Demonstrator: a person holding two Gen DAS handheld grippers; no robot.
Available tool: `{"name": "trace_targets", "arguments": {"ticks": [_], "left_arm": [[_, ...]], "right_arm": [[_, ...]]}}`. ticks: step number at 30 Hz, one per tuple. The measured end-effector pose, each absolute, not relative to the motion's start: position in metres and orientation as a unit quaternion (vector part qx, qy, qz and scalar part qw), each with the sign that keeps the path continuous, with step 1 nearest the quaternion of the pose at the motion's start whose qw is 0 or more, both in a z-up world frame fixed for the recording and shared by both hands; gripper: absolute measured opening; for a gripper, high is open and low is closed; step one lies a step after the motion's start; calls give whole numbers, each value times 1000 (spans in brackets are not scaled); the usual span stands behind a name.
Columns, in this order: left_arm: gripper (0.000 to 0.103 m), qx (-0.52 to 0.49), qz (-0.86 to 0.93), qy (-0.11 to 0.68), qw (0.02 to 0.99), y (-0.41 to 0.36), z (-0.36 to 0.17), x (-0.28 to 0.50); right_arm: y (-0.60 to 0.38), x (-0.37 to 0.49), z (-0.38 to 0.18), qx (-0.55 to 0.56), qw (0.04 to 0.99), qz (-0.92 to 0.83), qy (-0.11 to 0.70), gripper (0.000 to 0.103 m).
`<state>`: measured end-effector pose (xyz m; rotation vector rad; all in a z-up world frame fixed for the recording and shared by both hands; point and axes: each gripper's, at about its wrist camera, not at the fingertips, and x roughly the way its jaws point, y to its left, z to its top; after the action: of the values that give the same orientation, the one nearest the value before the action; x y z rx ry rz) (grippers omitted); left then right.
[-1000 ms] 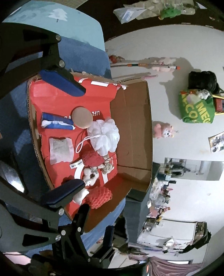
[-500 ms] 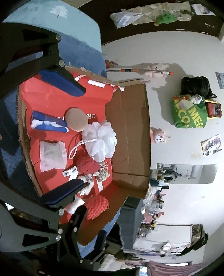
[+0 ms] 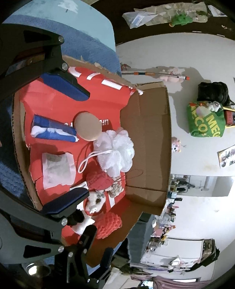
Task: Organize soft objects
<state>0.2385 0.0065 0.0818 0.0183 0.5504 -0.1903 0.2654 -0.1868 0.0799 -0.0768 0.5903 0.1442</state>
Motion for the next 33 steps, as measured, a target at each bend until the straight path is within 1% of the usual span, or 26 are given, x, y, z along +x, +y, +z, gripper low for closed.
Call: {"name": "trace_targets", "arguments": {"ticks": [33], "left_arm": [[98, 1, -97, 306, 947, 7, 62, 250]], "right_arm": [[-185, 266, 67, -46, 950, 53, 305, 103]]}}
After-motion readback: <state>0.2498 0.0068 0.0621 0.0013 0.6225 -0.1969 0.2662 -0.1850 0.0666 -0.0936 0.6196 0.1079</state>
